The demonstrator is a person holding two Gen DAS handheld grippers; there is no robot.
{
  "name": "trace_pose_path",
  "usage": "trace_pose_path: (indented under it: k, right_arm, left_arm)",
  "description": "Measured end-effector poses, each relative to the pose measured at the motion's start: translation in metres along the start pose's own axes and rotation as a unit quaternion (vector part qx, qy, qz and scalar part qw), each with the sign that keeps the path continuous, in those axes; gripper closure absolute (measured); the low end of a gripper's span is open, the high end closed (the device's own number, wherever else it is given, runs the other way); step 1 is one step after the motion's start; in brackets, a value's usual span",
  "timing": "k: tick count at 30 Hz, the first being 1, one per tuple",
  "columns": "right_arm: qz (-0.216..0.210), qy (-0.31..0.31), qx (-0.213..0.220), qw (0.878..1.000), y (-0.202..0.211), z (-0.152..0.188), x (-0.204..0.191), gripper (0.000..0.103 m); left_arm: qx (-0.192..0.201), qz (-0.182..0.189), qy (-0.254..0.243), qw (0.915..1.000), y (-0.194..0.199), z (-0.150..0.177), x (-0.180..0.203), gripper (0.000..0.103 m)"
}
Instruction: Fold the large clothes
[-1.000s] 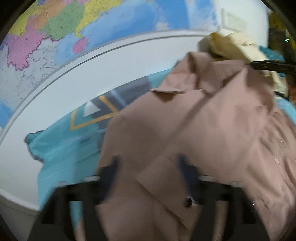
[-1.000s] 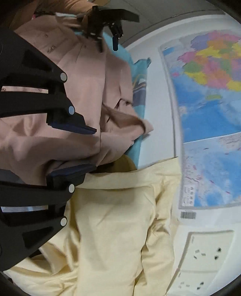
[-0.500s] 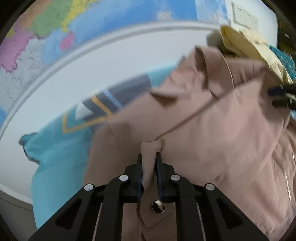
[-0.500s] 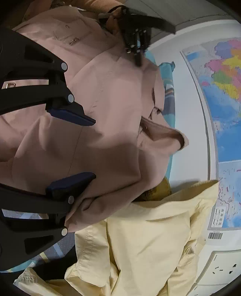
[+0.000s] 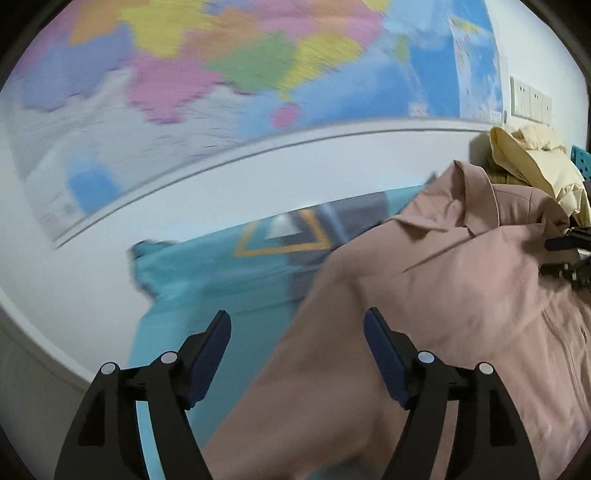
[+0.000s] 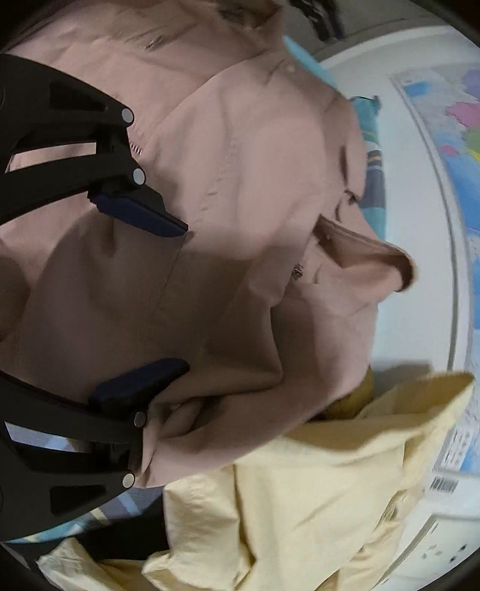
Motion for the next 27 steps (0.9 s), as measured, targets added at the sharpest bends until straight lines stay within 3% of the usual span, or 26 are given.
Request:
trace_pose_path:
  k: [2, 6, 11, 15, 17, 19, 20, 22, 24, 27]
  right_arm:
    - [-0.017, -0.001, 0.011, 1.0, 0.013, 0.0, -0.007, 0.036]
    - [-0.116, 0.021, 0.029, 0.993, 0.049, 0.003, -0.05, 0.034]
    - [-0.234, 0.089, 0.005, 0.968, 0.064, 0.02, -0.137, 0.029]
    - [-0.273, 0.141, -0.027, 0.951, 0.056, 0.037, -0.197, 0.029]
    - [-0.284, 0.155, -0.038, 0.945, 0.052, 0.044, -0.216, 0.029]
    - [-0.29, 0.158, -0.046, 0.943, 0.05, 0.048, -0.227, 0.029]
    - [-0.291, 0.157, -0.048, 0.942, 0.051, 0.05, -0.228, 0.029]
    - [-0.29, 0.158, -0.043, 0.943, 0.055, 0.048, -0.228, 0.029]
    - [-0.286, 0.15, -0.034, 0.946, 0.061, 0.047, -0.217, 0.029]
    - [-0.281, 0.128, -0.023, 0.951, 0.069, 0.043, -0.197, 0.028]
  left_arm:
    - [-0.001, -0.011, 0.003, 0.9999, 0.021, 0.022, -0.014, 0.027]
    - [-0.023, -0.019, 0.003, 0.9995, 0.043, 0.07, -0.029, 0.024]
    - [-0.054, 0.018, 0.054, 0.997, 0.048, 0.125, -0.039, 0.021]
    - [-0.068, 0.056, 0.076, 0.9932, 0.051, 0.155, -0.029, 0.021]
    - [-0.082, 0.062, 0.07, 0.9922, 0.05, 0.165, -0.018, 0.034]
    - [-0.102, 0.05, 0.057, 0.9919, 0.049, 0.174, -0.014, 0.089]
    - [-0.112, 0.03, 0.059, 0.9915, 0.051, 0.178, -0.021, 0.097]
    - [-0.101, 0.0, 0.072, 0.9923, 0.062, 0.173, -0.041, 0.1]
    - [-0.08, -0.063, 0.067, 0.9925, 0.082, 0.16, -0.067, 0.1]
    - [-0.038, -0.103, 0.05, 0.9927, 0.111, 0.128, -0.088, 0.099]
Point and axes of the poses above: each gripper's, at about its wrist camera, not at the fingertips, and y roughly against the way its jaws point, x to its right, z to its underside, the point moved 4 cm from there along -y, roughly the way its jaws point, and after that the axes turned 11 degrees about -y, right-handed, at the moved point
